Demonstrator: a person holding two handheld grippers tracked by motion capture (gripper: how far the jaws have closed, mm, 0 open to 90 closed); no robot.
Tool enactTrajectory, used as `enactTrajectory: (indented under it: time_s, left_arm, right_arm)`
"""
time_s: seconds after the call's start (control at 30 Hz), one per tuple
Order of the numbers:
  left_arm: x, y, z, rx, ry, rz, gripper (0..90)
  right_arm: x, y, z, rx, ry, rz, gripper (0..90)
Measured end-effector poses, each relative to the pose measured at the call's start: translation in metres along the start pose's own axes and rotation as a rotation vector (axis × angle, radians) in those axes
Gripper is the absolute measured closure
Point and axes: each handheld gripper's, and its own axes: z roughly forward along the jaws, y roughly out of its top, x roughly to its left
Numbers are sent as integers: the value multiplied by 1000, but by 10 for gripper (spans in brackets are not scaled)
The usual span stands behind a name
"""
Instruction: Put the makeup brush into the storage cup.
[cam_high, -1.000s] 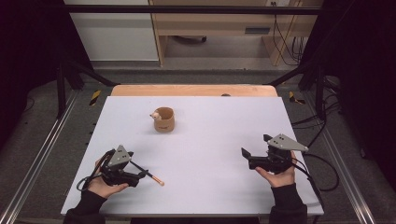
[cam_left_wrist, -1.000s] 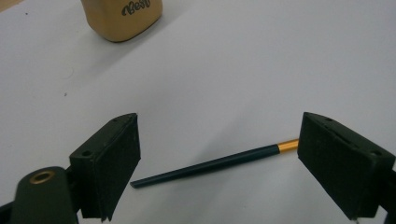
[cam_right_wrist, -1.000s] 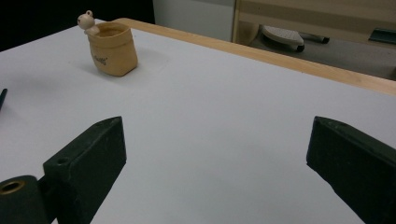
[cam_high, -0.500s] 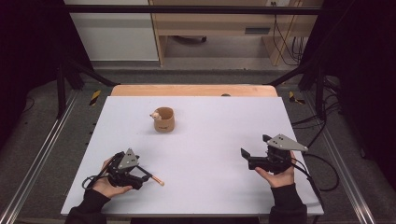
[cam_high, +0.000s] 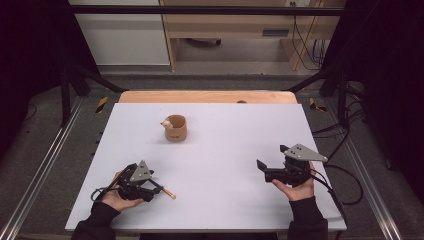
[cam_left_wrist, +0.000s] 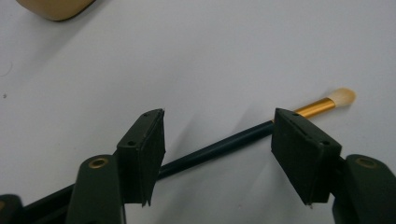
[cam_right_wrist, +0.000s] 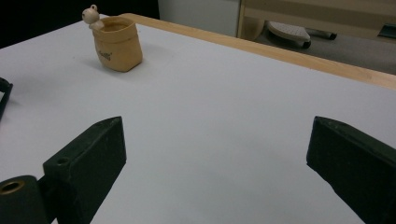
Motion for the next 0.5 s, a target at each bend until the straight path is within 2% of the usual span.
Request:
enactTrajectory:
  time_s: [0.2,0.5]
  left_arm:
    - [0,-1,4,22,-7,14,419]
    - [-1,-1,4,25,-25,10,499]
  right_arm:
    - [0,0,0,-1,2,-3,50]
    - [0,0,0,1,5,-5,50]
